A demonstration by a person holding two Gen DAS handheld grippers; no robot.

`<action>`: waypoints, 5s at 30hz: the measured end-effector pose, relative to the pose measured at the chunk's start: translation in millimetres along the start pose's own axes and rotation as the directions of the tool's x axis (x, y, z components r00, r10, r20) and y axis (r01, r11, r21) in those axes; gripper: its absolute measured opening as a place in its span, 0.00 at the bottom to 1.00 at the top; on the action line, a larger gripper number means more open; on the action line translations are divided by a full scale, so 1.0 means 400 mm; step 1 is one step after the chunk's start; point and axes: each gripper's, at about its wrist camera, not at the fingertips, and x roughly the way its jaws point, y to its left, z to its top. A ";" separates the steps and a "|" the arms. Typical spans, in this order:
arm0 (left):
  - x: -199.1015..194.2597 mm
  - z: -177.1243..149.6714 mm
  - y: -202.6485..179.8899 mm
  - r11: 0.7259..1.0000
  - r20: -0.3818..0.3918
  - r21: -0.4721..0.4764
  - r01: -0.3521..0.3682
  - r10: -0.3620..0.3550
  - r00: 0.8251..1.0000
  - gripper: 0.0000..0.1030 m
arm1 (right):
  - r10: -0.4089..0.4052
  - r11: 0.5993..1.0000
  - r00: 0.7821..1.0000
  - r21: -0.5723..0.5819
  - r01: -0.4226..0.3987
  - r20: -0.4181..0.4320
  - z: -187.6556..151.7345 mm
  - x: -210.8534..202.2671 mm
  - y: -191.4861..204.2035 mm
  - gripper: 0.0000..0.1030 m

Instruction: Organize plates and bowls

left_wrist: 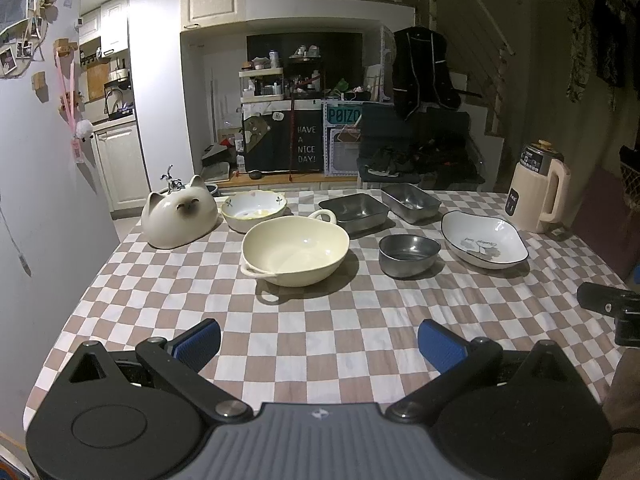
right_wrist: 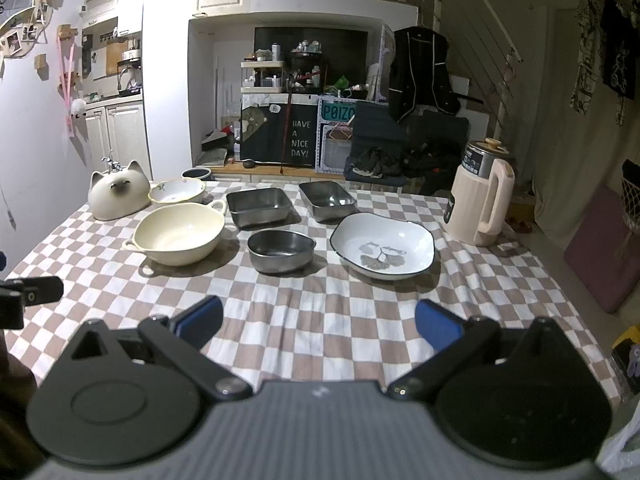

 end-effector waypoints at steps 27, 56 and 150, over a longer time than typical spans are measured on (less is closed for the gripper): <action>0.001 0.000 0.002 1.000 -0.001 -0.006 0.002 -0.002 1.000 1.00 | -0.006 1.000 1.000 0.002 0.006 -0.012 0.001 0.008 0.001 1.00; 0.002 -0.001 0.008 1.000 0.000 -0.011 0.003 -0.003 1.000 1.00 | -0.007 1.000 1.000 0.000 0.007 -0.016 -0.002 0.011 -0.001 1.00; 1.127 0.371 -0.459 0.879 -0.347 0.104 0.465 -0.406 0.845 0.99 | -0.031 0.887 0.989 0.452 0.093 -0.142 0.096 0.844 -0.509 0.98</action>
